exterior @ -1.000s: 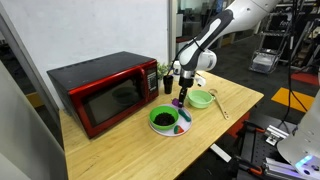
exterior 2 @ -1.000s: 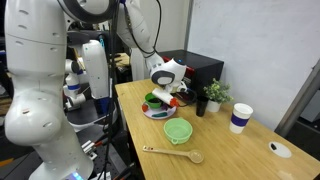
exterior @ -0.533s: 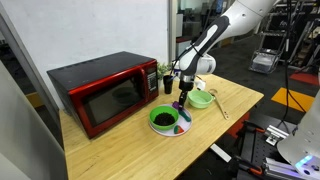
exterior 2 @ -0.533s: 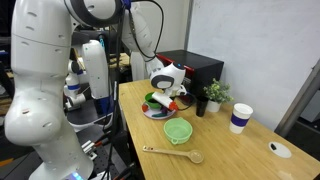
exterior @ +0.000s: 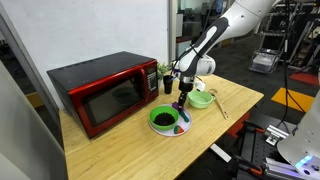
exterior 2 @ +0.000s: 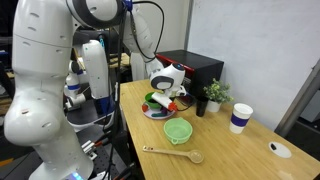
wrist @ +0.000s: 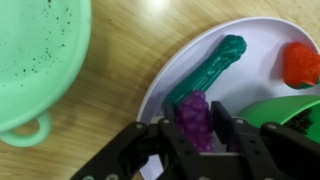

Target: Close the microwave door, move the white plate to the right, remove the zucchini and purple grapes from the green pot and place them on the white plate

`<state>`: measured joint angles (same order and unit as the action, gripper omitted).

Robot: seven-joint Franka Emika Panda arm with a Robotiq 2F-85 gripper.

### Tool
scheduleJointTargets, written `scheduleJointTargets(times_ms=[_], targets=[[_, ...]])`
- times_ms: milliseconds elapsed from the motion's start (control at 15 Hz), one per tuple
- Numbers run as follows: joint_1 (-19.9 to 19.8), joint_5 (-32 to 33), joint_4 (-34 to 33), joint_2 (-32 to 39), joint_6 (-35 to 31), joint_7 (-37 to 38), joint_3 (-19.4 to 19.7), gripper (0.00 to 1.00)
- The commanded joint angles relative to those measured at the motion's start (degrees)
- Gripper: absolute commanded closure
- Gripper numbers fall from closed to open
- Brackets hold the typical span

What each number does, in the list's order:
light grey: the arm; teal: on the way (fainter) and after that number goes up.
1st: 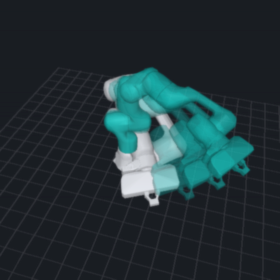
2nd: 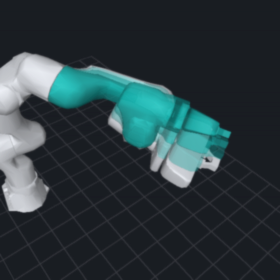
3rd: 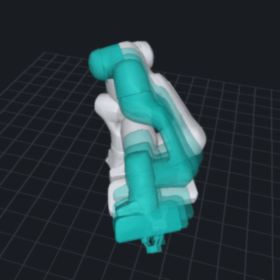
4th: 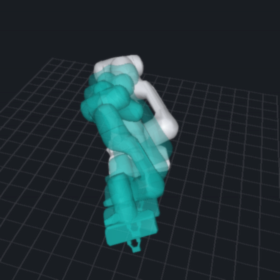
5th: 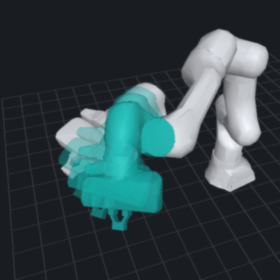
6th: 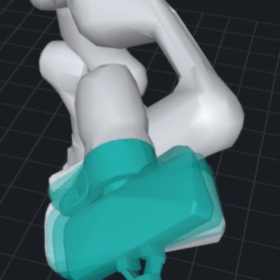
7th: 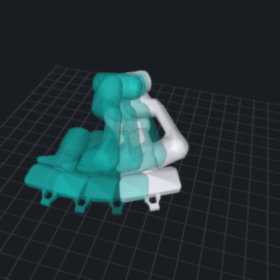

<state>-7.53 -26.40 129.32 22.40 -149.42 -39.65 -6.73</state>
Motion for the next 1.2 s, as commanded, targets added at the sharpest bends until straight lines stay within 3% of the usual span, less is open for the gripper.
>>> scheduleJointTargets(times_ms=[0,1133], targets=[[-1.7,-0.2,-0.4,1.0,-1.6,0.5,-1.8,0.84],[-2.8,-0.5,-2.4,2.7,-5.0,0.5,-4.0,0.84]])
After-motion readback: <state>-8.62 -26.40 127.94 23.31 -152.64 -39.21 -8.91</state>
